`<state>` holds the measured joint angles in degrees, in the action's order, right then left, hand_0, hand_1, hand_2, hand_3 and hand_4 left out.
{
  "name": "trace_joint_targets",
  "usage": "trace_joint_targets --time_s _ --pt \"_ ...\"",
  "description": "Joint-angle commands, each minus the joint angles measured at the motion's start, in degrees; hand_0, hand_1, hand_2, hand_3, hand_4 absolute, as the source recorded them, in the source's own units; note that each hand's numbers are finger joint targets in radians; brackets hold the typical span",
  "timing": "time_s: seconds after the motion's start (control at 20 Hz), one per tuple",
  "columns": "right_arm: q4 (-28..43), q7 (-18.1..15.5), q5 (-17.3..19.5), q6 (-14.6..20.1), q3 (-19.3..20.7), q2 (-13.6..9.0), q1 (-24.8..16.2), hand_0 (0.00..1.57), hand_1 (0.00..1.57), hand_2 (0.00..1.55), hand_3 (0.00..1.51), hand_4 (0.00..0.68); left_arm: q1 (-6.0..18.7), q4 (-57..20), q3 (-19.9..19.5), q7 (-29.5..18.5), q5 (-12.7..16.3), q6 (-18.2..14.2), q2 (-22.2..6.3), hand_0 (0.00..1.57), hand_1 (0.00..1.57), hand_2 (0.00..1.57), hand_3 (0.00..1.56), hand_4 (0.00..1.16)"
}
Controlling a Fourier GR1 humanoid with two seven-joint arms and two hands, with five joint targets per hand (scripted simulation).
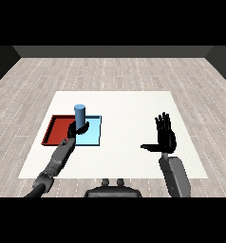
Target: Pick the blue can and put it in the blue box
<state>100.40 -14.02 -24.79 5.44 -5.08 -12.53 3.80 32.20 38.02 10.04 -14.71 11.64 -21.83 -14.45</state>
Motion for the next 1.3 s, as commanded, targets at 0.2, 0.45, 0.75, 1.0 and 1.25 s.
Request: trace_joint_targets --time_s 0.2,0.45,0.75,1.0,1.25 --pt "-0.55 1.69 2.13 2.19 0.06 1.04 -0.91 0.0 0.0 0.0 0.0 0.0 9.38 -20.68 -2.07 4.37 -4.14 -2.05 -0.86 1.57 1.57 1.57 1.44 1.03" --pt "-9.78 -2.71 -0.7 -2.18 3.55 1.62 1.85 0.0 0.0 0.0 0.0 0.0 13.22 -29.92 -1.27 7.09 -6.69 -0.68 -0.42 1.57 1.57 1.5 1.38 0.99" --pt "-12.35 -2.44 -1.76 -3.69 5.17 1.28 3.78 0.0 0.0 0.0 0.0 0.0 12.52 -34.89 -0.17 7.9 -8.76 2.14 2.87 1.48 1.48 1.41 0.88 0.87" --pt "-11.87 -2.33 -1.2 -3.47 4.82 1.59 4.3 0.0 0.0 0.0 0.0 0.0 12.26 -36.35 -2.81 10.85 -6.63 5.34 2.12 1.57 1.57 1.48 0.0 0.7" --pt "-10.8 -3.97 -0.93 -4.47 4.49 2.04 1.41 0.0 0.0 0.0 0.0 0.0 15.32 -37.81 0.04 15.86 -10.3 3.57 3.01 0.0 0.0 0.0 0.0 0.59"
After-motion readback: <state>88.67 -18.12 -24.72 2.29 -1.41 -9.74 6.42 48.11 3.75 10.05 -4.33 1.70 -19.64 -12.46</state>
